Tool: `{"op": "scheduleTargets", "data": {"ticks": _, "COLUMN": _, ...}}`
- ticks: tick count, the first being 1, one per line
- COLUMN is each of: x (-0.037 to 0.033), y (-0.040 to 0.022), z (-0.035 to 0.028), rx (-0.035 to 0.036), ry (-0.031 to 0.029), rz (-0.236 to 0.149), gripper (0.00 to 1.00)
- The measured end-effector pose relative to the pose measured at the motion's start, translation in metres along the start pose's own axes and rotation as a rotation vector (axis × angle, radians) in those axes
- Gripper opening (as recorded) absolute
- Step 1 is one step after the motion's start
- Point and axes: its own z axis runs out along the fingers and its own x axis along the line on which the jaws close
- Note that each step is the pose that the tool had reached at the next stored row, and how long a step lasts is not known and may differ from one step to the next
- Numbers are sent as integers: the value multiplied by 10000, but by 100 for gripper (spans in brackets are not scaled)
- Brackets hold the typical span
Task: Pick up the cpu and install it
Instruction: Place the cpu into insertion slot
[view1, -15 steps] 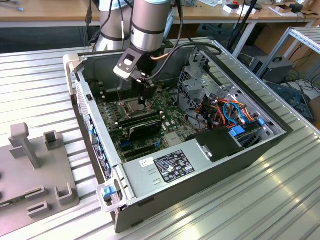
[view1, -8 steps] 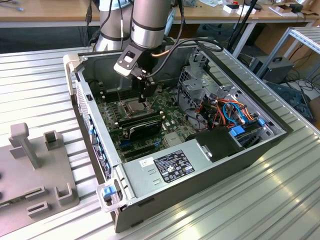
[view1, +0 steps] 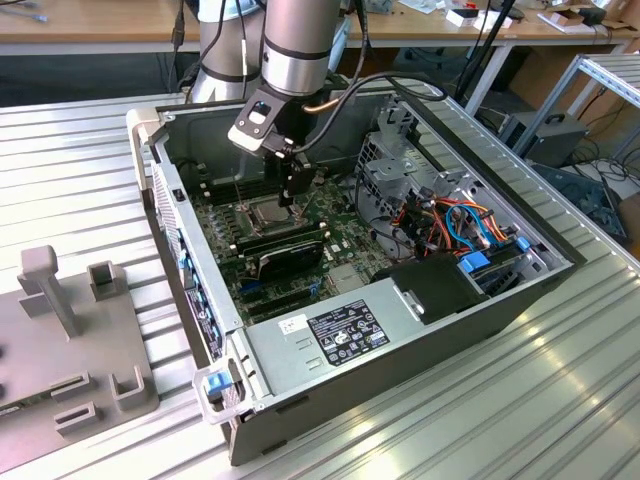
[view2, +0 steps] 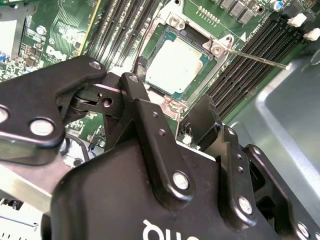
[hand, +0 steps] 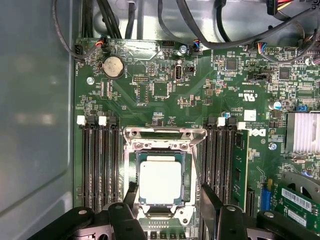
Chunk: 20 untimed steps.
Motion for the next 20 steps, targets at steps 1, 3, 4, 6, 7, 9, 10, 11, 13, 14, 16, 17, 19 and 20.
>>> {"op": "scheduleTargets", "data": {"ticks": 1, "x": 0, "y": 0, "z": 0, "rx": -5, "ry": 19, "rz": -37, "gripper": 61}}
{"op": "scheduleTargets", "data": {"ticks": 3, "x": 1, "y": 0, "z": 1, "rx": -26, "ry": 51, "rz": -163, "gripper": 61}}
{"op": "scheduleTargets", "data": {"ticks": 4, "x": 1, "y": 0, "z": 1, "rx": -29, "ry": 51, "rz": -211, "gripper": 61}}
{"op": "scheduleTargets", "data": {"ticks": 6, "x": 0, "y": 0, "z": 1, "rx": -31, "ry": 50, "rz": -252, "gripper": 61}}
{"op": "scheduleTargets", "data": {"ticks": 7, "x": 0, "y": 0, "z": 1, "rx": -31, "ry": 50, "rz": -271, "gripper": 60}}
{"op": "scheduleTargets", "data": {"ticks": 9, "x": 0, "y": 0, "z": 1, "rx": -32, "ry": 51, "rz": -301, "gripper": 47}}
{"op": "scheduleTargets", "data": {"ticks": 10, "x": 0, "y": 0, "z": 1, "rx": -33, "ry": 51, "rz": -311, "gripper": 47}}
{"op": "scheduleTargets", "data": {"ticks": 11, "x": 0, "y": 0, "z": 0, "rx": -33, "ry": 50, "rz": -321, "gripper": 41}}
{"op": "scheduleTargets", "data": {"ticks": 13, "x": 0, "y": 0, "z": 0, "rx": -34, "ry": 50, "rz": -342, "gripper": 29}}
{"op": "scheduleTargets", "data": {"ticks": 14, "x": 0, "y": 0, "z": 1, "rx": -35, "ry": 51, "rz": -352, "gripper": 29}}
{"op": "scheduleTargets", "data": {"ticks": 16, "x": 0, "y": 0, "z": 1, "rx": -35, "ry": 51, "rz": -373, "gripper": 17}}
{"op": "scheduleTargets", "data": {"ticks": 17, "x": 0, "y": 0, "z": 1, "rx": -36, "ry": 51, "rz": -393, "gripper": 11}}
{"op": "scheduleTargets", "data": {"ticks": 19, "x": 0, "y": 0, "z": 1, "rx": -37, "ry": 52, "rz": -413, "gripper": 11}}
{"op": "scheduleTargets", "data": {"ticks": 20, "x": 0, "y": 0, "z": 1, "rx": -38, "ry": 52, "rz": -427, "gripper": 11}}
